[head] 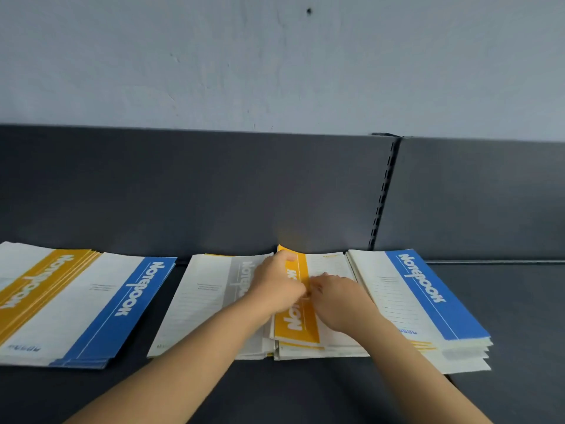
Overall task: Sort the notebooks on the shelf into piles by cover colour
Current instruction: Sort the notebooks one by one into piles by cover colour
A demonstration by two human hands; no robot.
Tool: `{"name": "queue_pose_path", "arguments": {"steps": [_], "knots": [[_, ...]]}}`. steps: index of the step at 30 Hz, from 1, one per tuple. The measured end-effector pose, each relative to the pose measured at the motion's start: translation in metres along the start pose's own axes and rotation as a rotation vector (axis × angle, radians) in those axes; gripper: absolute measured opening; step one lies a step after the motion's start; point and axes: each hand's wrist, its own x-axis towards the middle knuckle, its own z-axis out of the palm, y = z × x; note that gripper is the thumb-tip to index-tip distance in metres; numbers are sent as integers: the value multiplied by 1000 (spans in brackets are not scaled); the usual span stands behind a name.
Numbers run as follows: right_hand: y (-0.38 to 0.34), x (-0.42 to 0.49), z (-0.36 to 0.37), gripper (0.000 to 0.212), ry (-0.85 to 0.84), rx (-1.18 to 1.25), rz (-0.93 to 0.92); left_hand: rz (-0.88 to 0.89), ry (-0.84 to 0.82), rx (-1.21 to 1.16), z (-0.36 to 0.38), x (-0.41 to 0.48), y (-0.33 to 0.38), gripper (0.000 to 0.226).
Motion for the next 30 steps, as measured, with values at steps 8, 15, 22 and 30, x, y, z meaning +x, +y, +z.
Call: {"name": "queue_pose_path", "arguments": {"steps": [8, 15, 22, 30], "knots": [[1, -7, 4, 36, -39, 22, -44, 55, 77, -62, -2, -3, -2, 70], [-9, -7, -6, 64, -43, 73, -107, -4, 187, -369, -25, -4, -9, 71], [-76, 4, -32, 76, 100, 141, -252, 57, 201, -372, -136, -22, -37, 57], [-245, 16, -22, 97, 266, 122, -568, 326, -223, -164, -293, -58, -102, 57]]}}
